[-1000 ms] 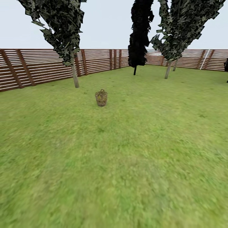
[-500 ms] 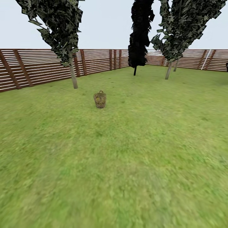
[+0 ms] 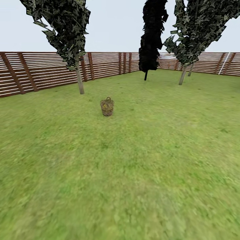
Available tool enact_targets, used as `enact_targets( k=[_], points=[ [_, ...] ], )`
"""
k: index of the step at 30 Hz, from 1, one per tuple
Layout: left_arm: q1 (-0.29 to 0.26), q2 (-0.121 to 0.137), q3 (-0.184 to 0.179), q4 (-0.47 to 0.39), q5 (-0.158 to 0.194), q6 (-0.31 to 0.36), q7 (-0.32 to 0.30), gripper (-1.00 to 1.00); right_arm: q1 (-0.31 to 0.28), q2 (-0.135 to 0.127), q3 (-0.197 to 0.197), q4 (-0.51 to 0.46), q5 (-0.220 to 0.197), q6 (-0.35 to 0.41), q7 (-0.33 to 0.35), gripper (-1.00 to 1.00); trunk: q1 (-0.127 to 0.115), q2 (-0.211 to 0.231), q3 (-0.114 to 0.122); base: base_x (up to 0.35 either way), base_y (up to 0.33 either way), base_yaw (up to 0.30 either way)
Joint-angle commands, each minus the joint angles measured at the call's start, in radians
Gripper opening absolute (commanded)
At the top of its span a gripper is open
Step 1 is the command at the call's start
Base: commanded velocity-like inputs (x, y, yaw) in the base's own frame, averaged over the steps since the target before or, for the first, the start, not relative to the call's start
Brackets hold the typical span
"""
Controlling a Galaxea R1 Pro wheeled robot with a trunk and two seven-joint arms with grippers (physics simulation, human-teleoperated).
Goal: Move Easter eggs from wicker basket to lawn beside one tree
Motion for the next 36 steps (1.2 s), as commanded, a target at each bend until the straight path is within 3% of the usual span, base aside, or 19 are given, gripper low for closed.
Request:
enact_targets(
  k=[1, 36],
  points=[
    [-0.001, 0.0, 0.003, 0.002, 0.004, 0.002, 0.0, 1.0, -0.001, 0.0, 0.004, 0.002, 0.008, -0.002, -0.005, 1.0, 0.001, 0.0, -0.001, 0.324, -0.09, 0.001],
    [-0.001, 0.0, 0.003, 0.002, 0.004, 0.001, 0.0, 1.0, -0.001, -0.001, 0.004, 0.002, 0.008, -0.002, -0.005, 1.0, 0.001, 0.0, -0.001, 0.324, -0.09, 0.0]
  ],
)
